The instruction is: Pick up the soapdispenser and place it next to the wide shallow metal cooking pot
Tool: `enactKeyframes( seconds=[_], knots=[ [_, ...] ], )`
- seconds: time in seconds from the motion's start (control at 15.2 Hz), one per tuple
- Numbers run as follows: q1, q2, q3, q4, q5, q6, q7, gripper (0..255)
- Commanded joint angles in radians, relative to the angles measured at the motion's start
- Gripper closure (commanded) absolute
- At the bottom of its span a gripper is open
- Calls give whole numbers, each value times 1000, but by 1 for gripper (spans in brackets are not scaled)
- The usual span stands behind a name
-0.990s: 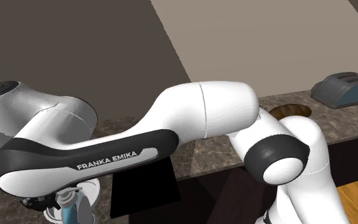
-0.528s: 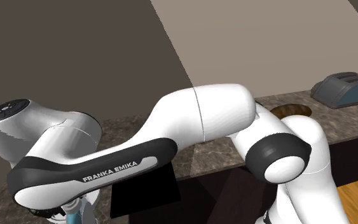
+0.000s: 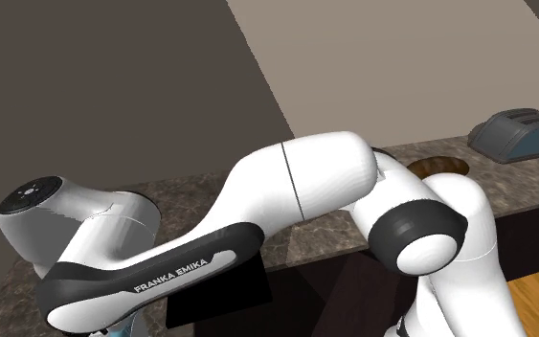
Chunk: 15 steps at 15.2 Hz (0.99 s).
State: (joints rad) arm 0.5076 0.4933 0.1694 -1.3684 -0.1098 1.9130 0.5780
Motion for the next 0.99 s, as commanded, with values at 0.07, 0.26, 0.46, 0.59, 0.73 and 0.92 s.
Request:
enactKeyframes(
  seconds=[0.07,0.26,0.46,0.59,0.73,0.92],
  knots=[
    [0,4,-1,-23,-1,28,2,255],
    [0,4,-1,-23,-1,28,2,255],
    [0,4,-1,-23,-1,28,2,255],
    [0,4,-1,-23,-1,28,2,0],
    [0,4,-1,-23,-1,28,2,0],
    [0,-4,0,-1,0,-1,1,0]
  ],
)
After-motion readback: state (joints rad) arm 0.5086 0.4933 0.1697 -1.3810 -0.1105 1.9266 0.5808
